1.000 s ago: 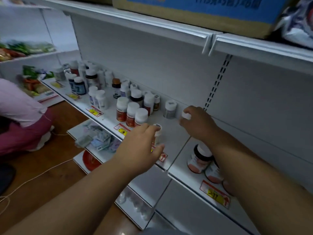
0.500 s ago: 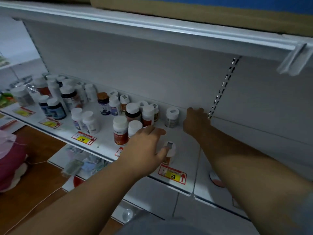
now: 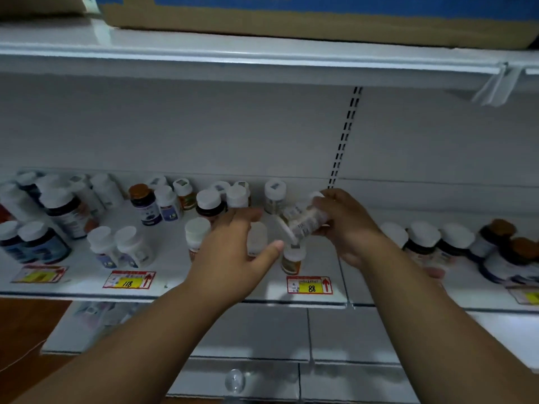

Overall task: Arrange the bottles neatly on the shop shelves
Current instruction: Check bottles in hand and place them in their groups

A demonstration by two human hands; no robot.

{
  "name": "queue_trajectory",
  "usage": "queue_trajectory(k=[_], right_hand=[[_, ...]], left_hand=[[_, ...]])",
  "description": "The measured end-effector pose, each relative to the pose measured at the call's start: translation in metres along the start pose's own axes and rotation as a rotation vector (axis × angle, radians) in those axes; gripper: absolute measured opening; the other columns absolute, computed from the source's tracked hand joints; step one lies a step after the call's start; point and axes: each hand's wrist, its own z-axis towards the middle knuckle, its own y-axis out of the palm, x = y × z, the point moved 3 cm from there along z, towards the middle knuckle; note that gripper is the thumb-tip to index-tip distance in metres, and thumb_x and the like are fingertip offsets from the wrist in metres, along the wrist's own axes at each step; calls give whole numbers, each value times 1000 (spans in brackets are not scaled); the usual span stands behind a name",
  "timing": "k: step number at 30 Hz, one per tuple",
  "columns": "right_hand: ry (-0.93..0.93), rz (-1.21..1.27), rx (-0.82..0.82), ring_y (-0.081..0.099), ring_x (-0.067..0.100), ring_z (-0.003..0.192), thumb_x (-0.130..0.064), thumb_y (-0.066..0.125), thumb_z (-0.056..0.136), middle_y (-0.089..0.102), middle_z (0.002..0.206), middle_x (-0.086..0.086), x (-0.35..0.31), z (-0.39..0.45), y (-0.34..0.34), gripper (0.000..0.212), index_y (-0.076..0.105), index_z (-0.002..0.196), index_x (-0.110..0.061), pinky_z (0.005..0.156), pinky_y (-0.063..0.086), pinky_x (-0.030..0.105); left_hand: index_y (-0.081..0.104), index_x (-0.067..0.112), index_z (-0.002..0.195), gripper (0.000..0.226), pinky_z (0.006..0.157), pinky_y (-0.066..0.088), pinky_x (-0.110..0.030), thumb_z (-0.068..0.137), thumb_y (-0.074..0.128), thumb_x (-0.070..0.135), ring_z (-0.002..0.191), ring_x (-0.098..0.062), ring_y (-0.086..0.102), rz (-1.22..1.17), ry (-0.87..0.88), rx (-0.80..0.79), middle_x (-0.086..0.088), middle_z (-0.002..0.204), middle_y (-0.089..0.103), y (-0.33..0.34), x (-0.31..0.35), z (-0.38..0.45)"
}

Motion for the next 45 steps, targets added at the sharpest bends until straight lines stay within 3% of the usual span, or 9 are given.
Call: queue_trajectory(k=[4, 7, 12, 16, 20, 24, 32, 37, 45], right_hand=[[-102, 15, -30, 65, 17, 74, -24, 62, 90, 67, 75, 0, -21, -48, 11, 11, 62, 89, -12, 64, 53, 33], [-148, -150, -30, 67, 20, 82, -29, 66, 81, 70, 82, 1, -30, -67, 10, 21, 66, 96, -13, 72, 56, 36], [-118, -120, -10, 58, 23, 84, -14, 49, 66, 64, 91, 7, -36, -80, 9, 38, 68, 100, -19, 66, 50, 30], [-134, -133, -54, 56, 43, 94, -13, 44, 68, 64, 104, 17, -30, -84, 19, 40, 67, 98, -24, 76, 50, 50], [-210, -399, -135, 65, 9, 81, -31, 49, 97, 67, 94, -1, -24, -83, 32, 12, 60, 101, -28, 68, 53, 26], [-269, -467, -227, 65, 0, 72, -29, 58, 93, 68, 85, -9, -22, -72, 63, 9, 61, 102, -29, 59, 53, 21], [-368, -488, -477, 64, 9, 74, -22, 65, 89, 67, 87, -6, -8, -79, 189, 11, 62, 97, -29, 62, 56, 31], [-439, -510, -532, 63, 2, 77, -26, 69, 85, 67, 89, -10, 3, -87, 305, 13, 62, 97, -28, 66, 50, 16], [-409, -532, -563, 63, 8, 92, -33, 72, 82, 65, 103, -12, 33, -93, 470, 23, 60, 100, -39, 81, 56, 35]], left_hand=[[45, 30, 133, 80, 87, 51, -33, 69, 51, 77, 107, -5, 52, -149, 65, -97, 14, 122, 53, 11, 17, -11], [44, 31, 133, 79, 87, 52, -35, 69, 54, 76, 106, -3, 53, -225, 60, -128, 15, 120, 54, 18, 20, -19], [51, 36, 125, 63, 76, 43, -16, 73, 51, 72, 95, 10, 52, -335, 5, -189, 21, 108, 58, 20, 21, -31], [61, 36, 108, 50, 73, 43, -20, 75, 51, 71, 89, 5, 54, -367, -11, -226, 16, 99, 59, 26, 23, -39], [60, 34, 102, 35, 74, 44, -16, 77, 64, 59, 91, 3, 53, -308, -85, -97, 17, 98, 57, 23, 13, -50], [50, 44, 111, 44, 74, 37, -7, 74, 65, 61, 97, 9, 50, -238, -187, -5, 22, 106, 54, 4, -10, -71], [51, 33, 126, 69, 84, 40, -12, 71, 51, 74, 104, 3, 49, -137, -327, 174, 17, 118, 52, -71, -94, -134], [48, 31, 130, 68, 91, 45, -24, 74, 55, 70, 106, 0, 50, -65, -367, 232, 15, 120, 52, -145, -175, -167], [48, 37, 129, 66, 94, 48, -34, 75, 55, 74, 110, -1, 48, 59, -394, 167, 18, 119, 51, -260, -297, -205]])
